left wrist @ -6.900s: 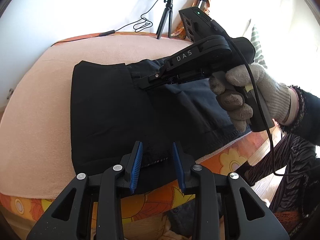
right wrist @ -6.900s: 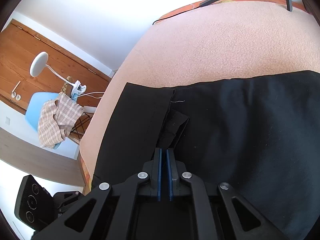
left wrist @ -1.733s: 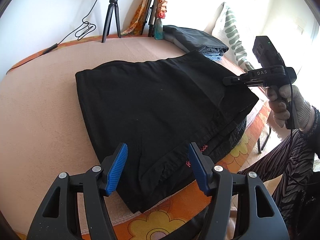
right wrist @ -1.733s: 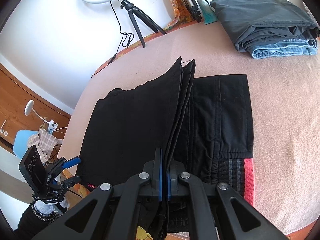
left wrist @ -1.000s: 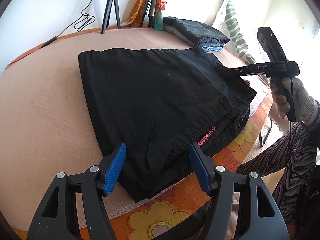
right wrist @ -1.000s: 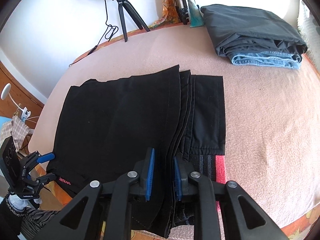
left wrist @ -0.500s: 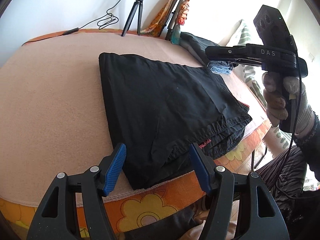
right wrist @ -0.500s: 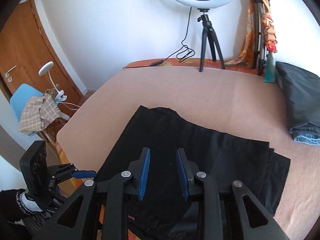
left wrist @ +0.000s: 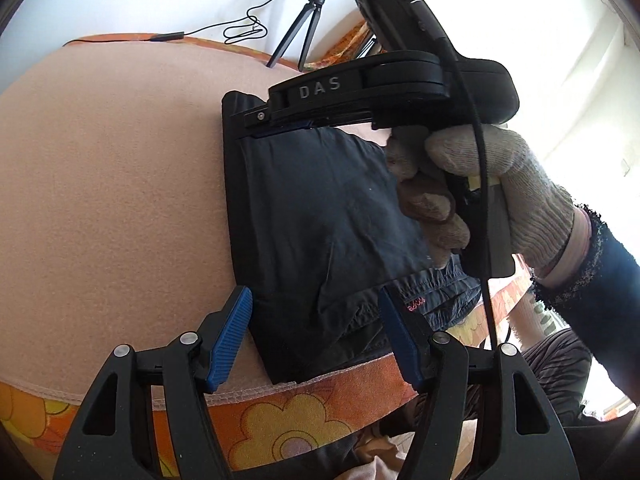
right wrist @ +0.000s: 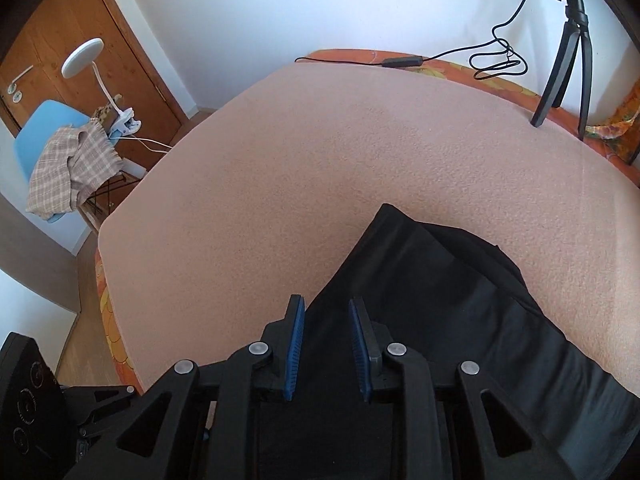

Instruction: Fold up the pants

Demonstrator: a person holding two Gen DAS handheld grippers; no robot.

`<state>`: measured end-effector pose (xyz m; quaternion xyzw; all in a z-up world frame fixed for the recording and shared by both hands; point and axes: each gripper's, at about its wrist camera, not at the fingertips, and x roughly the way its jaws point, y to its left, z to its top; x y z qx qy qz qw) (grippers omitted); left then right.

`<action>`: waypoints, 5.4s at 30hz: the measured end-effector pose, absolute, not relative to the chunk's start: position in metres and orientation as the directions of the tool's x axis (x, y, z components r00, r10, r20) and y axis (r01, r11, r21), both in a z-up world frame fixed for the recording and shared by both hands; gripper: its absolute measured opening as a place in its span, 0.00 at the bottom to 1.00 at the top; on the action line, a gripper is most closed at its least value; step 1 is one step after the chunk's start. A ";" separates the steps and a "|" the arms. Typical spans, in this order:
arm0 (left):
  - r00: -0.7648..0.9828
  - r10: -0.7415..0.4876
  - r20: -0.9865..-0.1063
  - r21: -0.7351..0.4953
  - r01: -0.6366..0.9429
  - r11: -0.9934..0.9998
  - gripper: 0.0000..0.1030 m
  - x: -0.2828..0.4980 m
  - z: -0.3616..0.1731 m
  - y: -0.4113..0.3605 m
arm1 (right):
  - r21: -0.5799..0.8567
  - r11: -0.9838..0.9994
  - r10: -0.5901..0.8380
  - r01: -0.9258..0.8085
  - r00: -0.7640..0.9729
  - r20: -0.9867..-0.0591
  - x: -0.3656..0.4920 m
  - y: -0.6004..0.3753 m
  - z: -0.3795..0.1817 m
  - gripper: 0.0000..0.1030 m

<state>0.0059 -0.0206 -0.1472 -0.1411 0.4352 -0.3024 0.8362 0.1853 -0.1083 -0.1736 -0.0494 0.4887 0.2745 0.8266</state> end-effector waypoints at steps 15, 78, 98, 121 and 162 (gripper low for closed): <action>0.382 -0.746 -0.545 -0.645 0.377 0.665 0.63 0.002 -0.153 -0.021 | 0.225 0.882 0.362 -0.413 0.291 -0.886 0.227 -0.097 -0.184 0.34; 0.392 -0.676 -0.624 -0.396 0.587 0.706 0.64 0.012 -0.137 -0.105 | 0.535 0.833 0.518 -0.141 0.540 -0.664 0.086 -0.334 -0.124 0.02; 0.280 -0.716 -0.639 -0.348 0.725 0.594 0.64 0.017 -0.126 -0.191 | 0.509 0.860 0.423 -0.004 0.564 -0.709 0.077 -0.441 -0.162 0.02; 0.217 -0.718 -0.662 -0.367 0.741 0.562 0.71 -0.011 -0.131 -0.211 | 0.335 0.942 0.279 0.005 0.539 -0.795 0.081 -0.456 -0.184 0.20; 0.116 -0.826 -0.551 -0.742 0.384 0.549 0.71 0.076 -0.167 -0.184 | 0.792 0.611 0.712 0.013 0.429 -0.556 0.057 -0.495 -0.232 0.60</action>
